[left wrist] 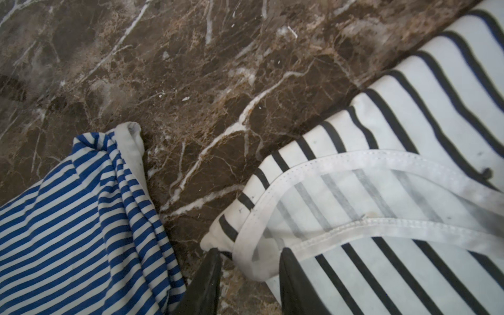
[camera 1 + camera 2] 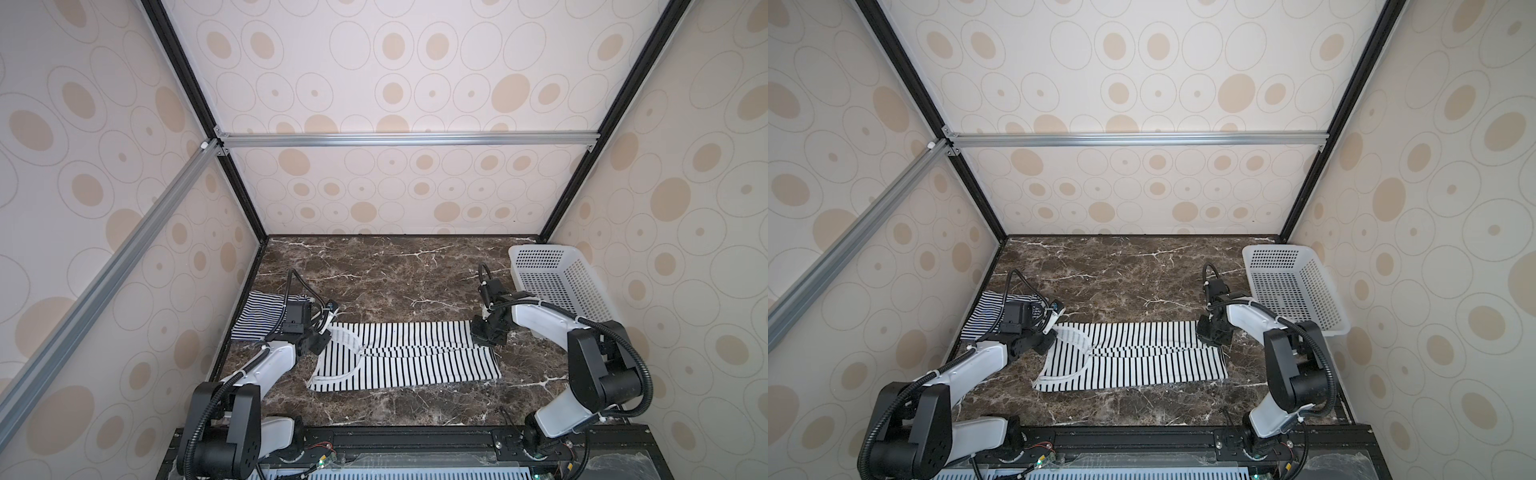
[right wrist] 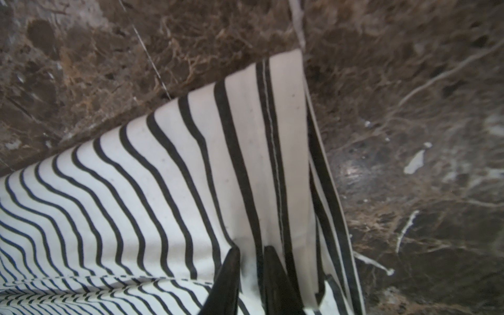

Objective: Fold and stack tank tops
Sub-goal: Smooth out the tank top at the center of the table.

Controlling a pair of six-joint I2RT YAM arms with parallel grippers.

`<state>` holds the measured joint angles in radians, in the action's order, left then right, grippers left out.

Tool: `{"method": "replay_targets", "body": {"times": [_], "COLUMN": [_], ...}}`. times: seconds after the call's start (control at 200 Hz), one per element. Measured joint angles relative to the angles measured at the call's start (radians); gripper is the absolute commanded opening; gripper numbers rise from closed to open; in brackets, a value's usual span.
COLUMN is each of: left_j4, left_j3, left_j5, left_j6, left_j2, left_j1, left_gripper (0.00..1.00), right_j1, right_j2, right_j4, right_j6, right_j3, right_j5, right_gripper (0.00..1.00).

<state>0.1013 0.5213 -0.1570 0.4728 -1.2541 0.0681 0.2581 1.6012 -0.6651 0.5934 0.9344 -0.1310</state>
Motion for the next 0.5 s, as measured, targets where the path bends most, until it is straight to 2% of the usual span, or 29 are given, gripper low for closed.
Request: {"method": "replay_targets", "body": {"times": [0.125,0.5], "left_j4": [-0.008,-0.022], "left_j3": [-0.009,-0.014], "left_j5": [0.009,0.015], "left_j6": [-0.002,-0.003], "left_j2": [0.015,0.011], "left_j1": [0.0,0.0], "left_gripper": [0.27,0.33], "right_j1": [0.0,0.0], "right_j2": [0.0,0.0], "right_j4": [0.003,0.009], "right_j6": [0.0,0.0], "right_j3": [-0.01,-0.015], "right_j5": [0.0,-0.006], "right_gripper": [0.19,0.19]}}
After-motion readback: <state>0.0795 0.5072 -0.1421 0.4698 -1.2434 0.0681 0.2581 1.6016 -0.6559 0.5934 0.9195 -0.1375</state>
